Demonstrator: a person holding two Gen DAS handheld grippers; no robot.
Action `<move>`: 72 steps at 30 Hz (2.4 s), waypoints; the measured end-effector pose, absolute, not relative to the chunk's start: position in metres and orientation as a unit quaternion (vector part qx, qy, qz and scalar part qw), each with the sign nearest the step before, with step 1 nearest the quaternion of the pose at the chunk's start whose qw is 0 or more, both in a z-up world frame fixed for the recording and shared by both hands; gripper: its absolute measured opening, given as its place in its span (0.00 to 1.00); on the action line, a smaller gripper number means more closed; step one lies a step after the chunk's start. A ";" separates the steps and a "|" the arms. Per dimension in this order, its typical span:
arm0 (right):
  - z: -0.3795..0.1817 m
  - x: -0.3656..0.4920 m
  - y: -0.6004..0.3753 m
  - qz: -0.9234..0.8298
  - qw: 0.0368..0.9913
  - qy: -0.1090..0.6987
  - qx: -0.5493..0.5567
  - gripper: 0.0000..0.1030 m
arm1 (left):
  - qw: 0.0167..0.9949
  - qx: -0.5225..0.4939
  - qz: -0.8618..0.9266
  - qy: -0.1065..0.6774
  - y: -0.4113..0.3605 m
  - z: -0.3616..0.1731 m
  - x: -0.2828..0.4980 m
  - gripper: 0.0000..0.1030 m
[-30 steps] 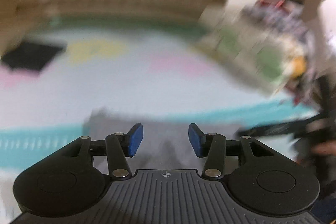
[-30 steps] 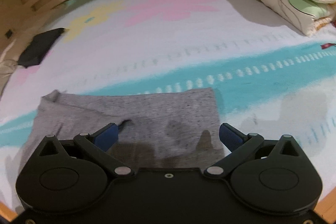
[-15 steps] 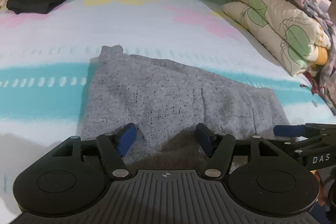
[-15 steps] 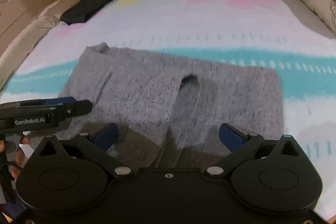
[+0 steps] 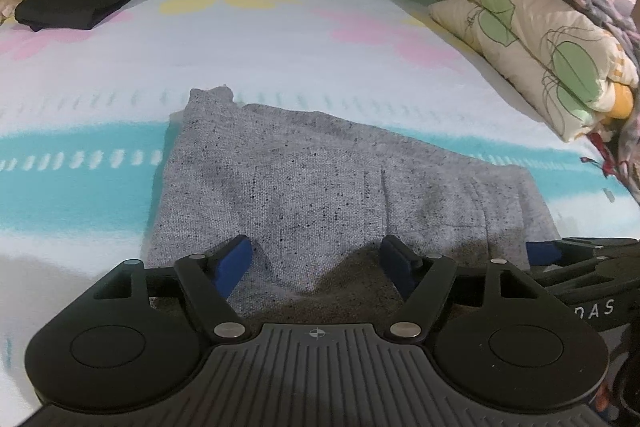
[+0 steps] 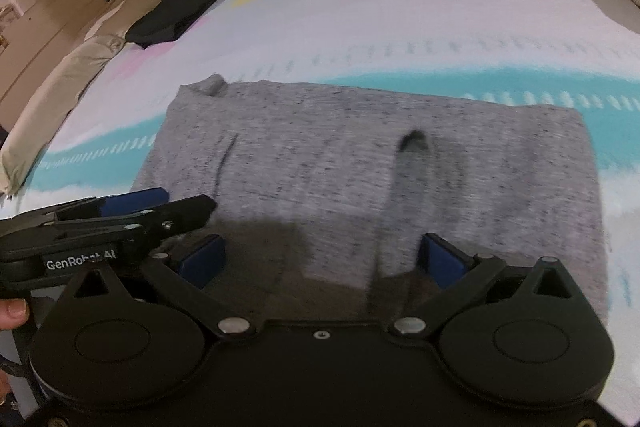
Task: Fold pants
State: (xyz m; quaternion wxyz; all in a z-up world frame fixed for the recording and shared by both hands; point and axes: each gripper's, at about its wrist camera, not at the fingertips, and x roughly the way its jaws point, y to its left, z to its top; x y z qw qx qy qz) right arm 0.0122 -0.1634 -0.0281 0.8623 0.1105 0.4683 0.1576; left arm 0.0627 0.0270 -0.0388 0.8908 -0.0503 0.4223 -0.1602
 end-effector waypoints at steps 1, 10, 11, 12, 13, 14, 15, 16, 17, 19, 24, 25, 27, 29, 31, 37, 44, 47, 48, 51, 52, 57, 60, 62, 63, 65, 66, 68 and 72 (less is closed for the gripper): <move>-0.028 0.013 -0.162 0.157 0.862 0.469 0.110 1.00 | 0.890 -0.052 -0.161 0.423 0.028 -0.039 0.063 0.68; -0.031 0.013 -0.172 0.175 0.858 0.467 0.122 1.00 | 0.887 -0.066 -0.169 0.425 0.036 -0.034 0.061 0.64; -0.030 0.015 -0.171 0.178 0.856 0.470 0.120 1.00 | 0.889 -0.068 -0.166 0.422 0.038 -0.030 0.062 0.61; -0.029 0.016 -0.171 0.180 0.854 0.474 0.119 1.00 | 0.893 -0.073 -0.161 0.415 0.042 -0.026 0.062 0.57; -0.029 0.019 -0.173 0.182 0.850 0.479 0.123 1.00 | 0.897 -0.078 -0.156 0.405 0.046 -0.023 0.061 0.57; -0.028 0.020 -0.175 0.183 0.848 0.480 0.131 1.00 | 0.903 -0.081 -0.150 0.394 0.050 -0.019 0.061 0.57; -0.028 0.020 -0.176 0.184 0.846 0.481 0.142 0.97 | 0.909 -0.082 -0.138 0.385 0.056 -0.015 0.061 0.57; -0.027 0.020 -0.178 0.184 0.845 0.478 0.152 0.80 | 0.912 -0.083 -0.127 0.380 0.060 -0.012 0.061 0.57; -0.024 0.019 -0.178 0.185 0.848 0.472 0.155 0.67 | 0.916 -0.087 -0.115 0.375 0.066 -0.010 0.062 0.57; -0.019 0.019 -0.174 0.188 0.850 0.472 0.140 0.49 | 0.918 -0.100 -0.096 0.372 0.077 -0.008 0.064 0.57; 0.005 0.017 -0.158 0.195 0.862 0.455 0.107 0.27 | 0.918 -0.128 -0.059 0.370 0.099 -0.003 0.064 0.57; 0.014 0.015 -0.155 0.203 0.866 0.446 0.099 0.26 | 0.920 -0.130 -0.056 0.365 0.102 0.000 0.064 0.57; 0.034 0.012 -0.155 0.219 0.874 0.425 0.092 0.24 | 0.924 -0.131 -0.054 0.354 0.104 0.005 0.062 0.57; 0.056 0.009 -0.163 0.231 0.879 0.405 0.104 0.23 | 0.928 -0.126 -0.057 0.345 0.101 0.010 0.061 0.57; 0.072 0.006 -0.176 0.216 0.892 0.387 0.096 0.22 | 0.929 -0.118 -0.068 0.344 0.094 0.011 0.061 0.57; 0.041 0.024 -0.218 0.089 0.893 0.438 0.058 0.30 | 0.916 -0.082 -0.124 0.373 0.056 -0.004 0.064 0.57; -0.017 0.035 -0.221 0.000 0.865 0.501 0.018 0.96 | 0.888 0.007 -0.169 0.429 0.021 -0.041 0.054 0.58; -0.022 0.030 -0.228 0.001 0.862 0.506 0.020 0.99 | 0.888 0.019 -0.173 0.425 0.023 -0.042 0.049 0.58; -0.025 0.030 -0.231 -0.004 0.860 0.509 0.033 0.99 | 0.889 0.027 -0.175 0.423 0.023 -0.041 0.048 0.58; -0.035 0.032 -0.244 -0.001 0.853 0.518 0.065 0.99 | 0.893 0.001 -0.168 0.417 0.027 -0.032 0.047 0.56; -0.037 0.035 -0.249 0.001 0.850 0.520 0.077 0.99 | 0.898 -0.018 -0.167 0.408 0.032 -0.026 0.044 0.54; -0.045 0.039 -0.269 0.000 0.840 0.525 0.133 0.99 | 0.913 -0.009 -0.212 0.349 0.020 -0.005 0.012 0.54; -0.047 0.033 -0.268 0.005 0.854 0.508 0.117 0.99 | 0.896 0.042 -0.239 0.372 0.000 -0.020 -0.004 0.55; -0.048 0.032 -0.268 0.007 0.859 0.500 0.108 0.99 | 0.888 0.077 -0.233 0.388 -0.011 -0.039 -0.008 0.57; -0.048 0.031 -0.269 0.009 0.860 0.498 0.107 0.99 | 0.892 0.081 -0.233 0.378 -0.013 -0.043 -0.010 0.57; -0.048 0.030 -0.270 0.013 0.861 0.497 0.106 0.99 | 0.891 0.071 -0.235 0.383 -0.011 -0.041 -0.007 0.57; -0.042 0.028 -0.263 0.013 0.861 0.496 0.107 0.99 | 0.889 0.056 -0.237 0.388 -0.007 -0.039 -0.004 0.57; -0.040 0.028 -0.264 0.014 0.861 0.498 0.108 0.99 | 0.891 0.031 -0.232 0.389 0.003 -0.033 -0.005 0.57; -0.023 0.018 -0.261 0.002 0.876 0.476 0.079 0.99 | 0.921 0.031 -0.197 0.335 0.010 -0.011 -0.003 0.56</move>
